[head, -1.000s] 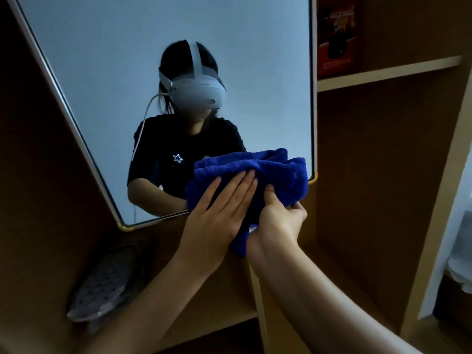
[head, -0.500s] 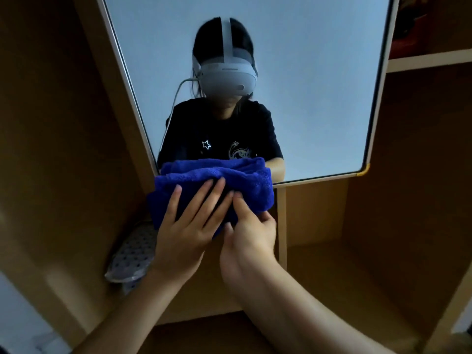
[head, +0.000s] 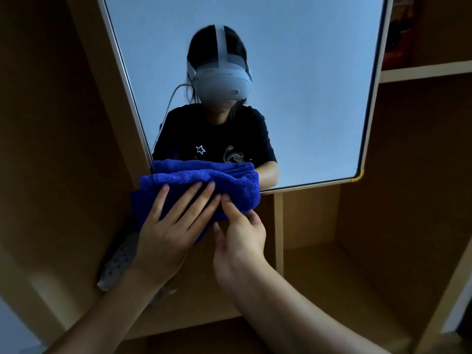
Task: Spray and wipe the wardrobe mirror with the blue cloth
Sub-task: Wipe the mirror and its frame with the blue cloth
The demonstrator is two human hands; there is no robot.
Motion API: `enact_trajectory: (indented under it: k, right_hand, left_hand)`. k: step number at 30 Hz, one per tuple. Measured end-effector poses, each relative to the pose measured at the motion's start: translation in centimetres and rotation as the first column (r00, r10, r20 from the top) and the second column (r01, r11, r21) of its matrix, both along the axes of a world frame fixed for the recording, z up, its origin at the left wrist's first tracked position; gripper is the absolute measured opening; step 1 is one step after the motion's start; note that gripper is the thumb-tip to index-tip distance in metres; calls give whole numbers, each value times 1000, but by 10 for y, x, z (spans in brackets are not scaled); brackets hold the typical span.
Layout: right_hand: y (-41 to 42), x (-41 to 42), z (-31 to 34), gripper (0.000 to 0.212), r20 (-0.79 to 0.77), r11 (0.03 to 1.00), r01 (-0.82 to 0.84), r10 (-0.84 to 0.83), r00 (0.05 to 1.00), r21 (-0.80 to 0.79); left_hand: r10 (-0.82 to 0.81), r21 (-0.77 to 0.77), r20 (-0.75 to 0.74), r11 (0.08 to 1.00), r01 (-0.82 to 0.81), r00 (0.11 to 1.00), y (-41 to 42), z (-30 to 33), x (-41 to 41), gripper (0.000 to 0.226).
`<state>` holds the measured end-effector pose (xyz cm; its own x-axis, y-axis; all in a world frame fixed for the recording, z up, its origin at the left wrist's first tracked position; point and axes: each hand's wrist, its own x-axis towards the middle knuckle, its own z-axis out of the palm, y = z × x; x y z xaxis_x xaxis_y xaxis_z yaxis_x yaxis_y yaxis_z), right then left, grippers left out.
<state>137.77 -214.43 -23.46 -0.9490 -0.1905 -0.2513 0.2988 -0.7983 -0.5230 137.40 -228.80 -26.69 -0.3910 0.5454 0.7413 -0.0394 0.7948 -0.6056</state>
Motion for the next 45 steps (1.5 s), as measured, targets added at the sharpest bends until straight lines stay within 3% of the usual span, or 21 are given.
enact_trajectory:
  k: [8, 12, 20, 23, 26, 29, 32, 35, 40, 45]
  right_hand:
    - [37, -10, 10, 21, 41, 994, 89, -92, 995, 69]
    - [53, -8, 10, 18, 28, 985, 141, -145, 989, 104]
    - [93, 5, 11, 23, -86, 957, 279, -272, 959, 82]
    - [110, 12, 21, 27, -226, 924, 378, -356, 907, 60]
    - [119, 8, 41, 28, -489, 850, 524, -431, 758, 63]
    - [113, -13, 65, 38, -702, 744, 654, -391, 595, 140]
    - [94, -44, 83, 55, -803, 523, 783, -275, 529, 336]
    - [86, -65, 95, 56, -845, 354, 849, -226, 484, 392]
    - [87, -77, 153, 62, -878, 303, 869, -162, 451, 390]
    - [85, -85, 266, 57, -912, 306, 881, -78, 402, 362]
  left_hand:
    - [-50, -27, 29, 998, 51, 998, 34, 9, -16, 54]
    - [-116, -34, 68, 992, 118, 991, 47, 14, -19, 43]
    - [-212, -98, 110, 970, 223, 971, 85, 29, -29, 56]
    - [-278, -77, 111, 955, 287, 954, 104, 32, -35, 54]
    - [-311, 36, 33, 950, 309, 950, 129, 42, -44, 44]
    - [-226, 174, -26, 958, 227, 974, 147, 64, -58, 49]
    - [-87, 251, 11, 964, 81, 996, 154, 93, -71, 61]
    - [-23, 227, 80, 974, 4, 997, 153, 115, -72, 70]
    - [10, 218, 91, 975, -29, 996, 150, 175, -74, 71]
    - [-15, 326, 57, 945, -4, 998, 147, 286, -80, 59]
